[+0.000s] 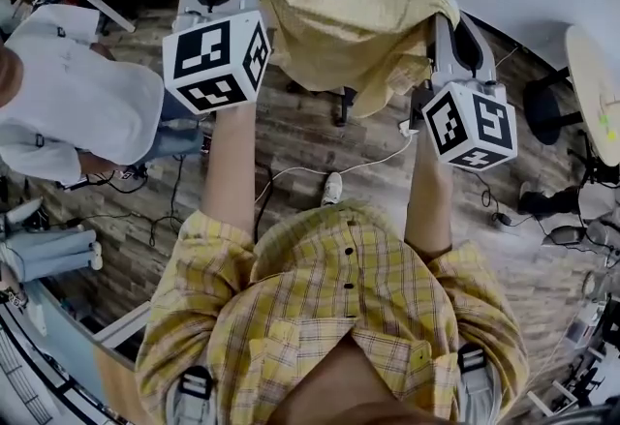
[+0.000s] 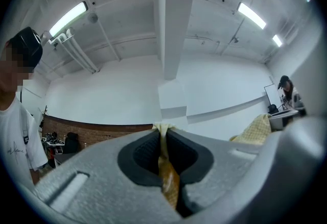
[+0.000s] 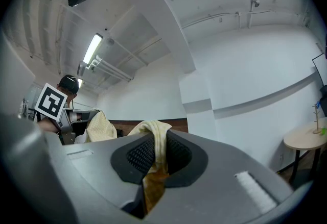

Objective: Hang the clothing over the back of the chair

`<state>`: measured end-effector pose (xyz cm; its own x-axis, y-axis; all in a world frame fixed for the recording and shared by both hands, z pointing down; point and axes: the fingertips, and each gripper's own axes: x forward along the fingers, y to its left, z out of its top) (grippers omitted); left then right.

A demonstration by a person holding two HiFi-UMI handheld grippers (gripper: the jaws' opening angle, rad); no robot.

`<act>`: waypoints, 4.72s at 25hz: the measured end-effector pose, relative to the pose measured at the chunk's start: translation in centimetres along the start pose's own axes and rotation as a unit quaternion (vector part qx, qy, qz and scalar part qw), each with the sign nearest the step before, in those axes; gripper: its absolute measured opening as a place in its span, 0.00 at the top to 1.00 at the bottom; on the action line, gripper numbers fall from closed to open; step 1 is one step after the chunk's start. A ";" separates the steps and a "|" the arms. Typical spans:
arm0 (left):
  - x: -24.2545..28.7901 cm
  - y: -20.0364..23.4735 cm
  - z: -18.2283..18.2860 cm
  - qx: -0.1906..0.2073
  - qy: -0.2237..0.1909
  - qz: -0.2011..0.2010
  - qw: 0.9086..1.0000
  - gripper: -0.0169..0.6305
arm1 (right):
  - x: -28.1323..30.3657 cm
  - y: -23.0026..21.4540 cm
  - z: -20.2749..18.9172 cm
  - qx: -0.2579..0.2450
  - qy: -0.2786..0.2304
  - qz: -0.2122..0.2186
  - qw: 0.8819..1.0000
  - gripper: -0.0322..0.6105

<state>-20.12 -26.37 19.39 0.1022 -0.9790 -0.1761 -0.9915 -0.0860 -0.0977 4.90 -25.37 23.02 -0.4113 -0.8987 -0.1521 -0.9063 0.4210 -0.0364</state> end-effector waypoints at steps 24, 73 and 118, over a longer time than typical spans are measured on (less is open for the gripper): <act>11.6 -0.3 -10.2 0.000 0.104 -0.029 0.994 0.95 | 8.6 -4.8 -8.6 0.012 0.114 -0.042 0.993 0.90; 21.5 0.0 -18.6 -0.016 0.300 -0.196 0.933 0.59 | 17.1 -12.1 -12.9 0.081 0.228 -0.013 0.970 0.49; 12.6 -4.3 -10.8 -0.057 0.145 -0.175 0.972 0.97 | 13.4 -4.9 -7.3 0.028 0.114 -0.003 0.993 0.94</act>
<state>-15.40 -40.36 28.13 0.4234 -0.8960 0.1340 -0.9046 -0.4261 0.0100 3.16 -40.37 28.33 -0.4224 -0.9033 0.0750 -0.9049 0.4155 -0.0922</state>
